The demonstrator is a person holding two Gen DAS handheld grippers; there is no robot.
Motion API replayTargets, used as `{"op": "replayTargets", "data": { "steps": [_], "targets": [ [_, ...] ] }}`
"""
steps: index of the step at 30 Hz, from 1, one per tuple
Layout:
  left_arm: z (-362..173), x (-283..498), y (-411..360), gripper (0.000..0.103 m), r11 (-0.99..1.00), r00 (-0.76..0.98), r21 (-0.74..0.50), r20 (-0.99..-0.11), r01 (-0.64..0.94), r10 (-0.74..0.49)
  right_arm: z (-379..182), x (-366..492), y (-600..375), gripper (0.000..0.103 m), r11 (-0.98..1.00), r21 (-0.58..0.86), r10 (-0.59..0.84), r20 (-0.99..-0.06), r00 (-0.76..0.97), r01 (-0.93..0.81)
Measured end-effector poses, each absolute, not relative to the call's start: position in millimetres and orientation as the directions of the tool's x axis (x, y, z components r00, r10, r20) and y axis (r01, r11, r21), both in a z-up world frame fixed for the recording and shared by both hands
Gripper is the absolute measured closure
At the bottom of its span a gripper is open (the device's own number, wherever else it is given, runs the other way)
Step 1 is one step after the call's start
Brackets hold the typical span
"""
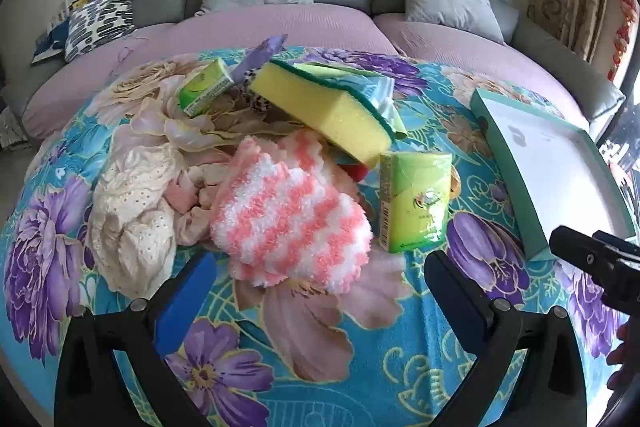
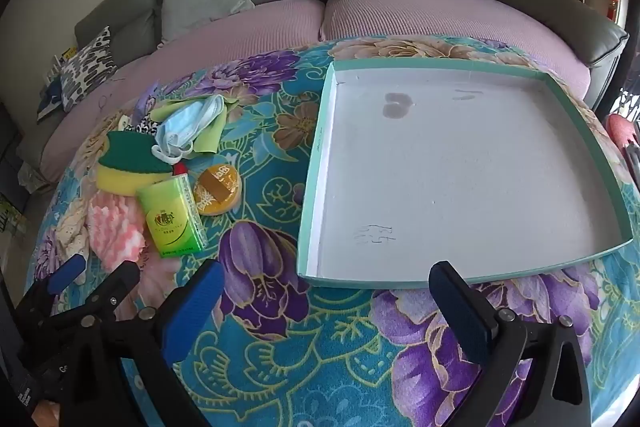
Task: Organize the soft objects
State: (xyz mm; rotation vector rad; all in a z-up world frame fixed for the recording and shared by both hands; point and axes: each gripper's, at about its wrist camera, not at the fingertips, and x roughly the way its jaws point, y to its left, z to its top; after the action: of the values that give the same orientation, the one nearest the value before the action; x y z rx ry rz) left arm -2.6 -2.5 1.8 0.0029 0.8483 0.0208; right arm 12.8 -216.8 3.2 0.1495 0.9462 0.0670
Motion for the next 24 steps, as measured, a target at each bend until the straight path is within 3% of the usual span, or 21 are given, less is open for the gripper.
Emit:
{"op": "replayTargets", "data": {
  "steps": [24],
  "targets": [
    [11,-2,9,0.0,0.998,0.674,-0.035,-0.739,-0.058,0.013,-1,15,-223,0.0,0.988,0.155,0.111,-0.809,0.577,0.027]
  ]
}}
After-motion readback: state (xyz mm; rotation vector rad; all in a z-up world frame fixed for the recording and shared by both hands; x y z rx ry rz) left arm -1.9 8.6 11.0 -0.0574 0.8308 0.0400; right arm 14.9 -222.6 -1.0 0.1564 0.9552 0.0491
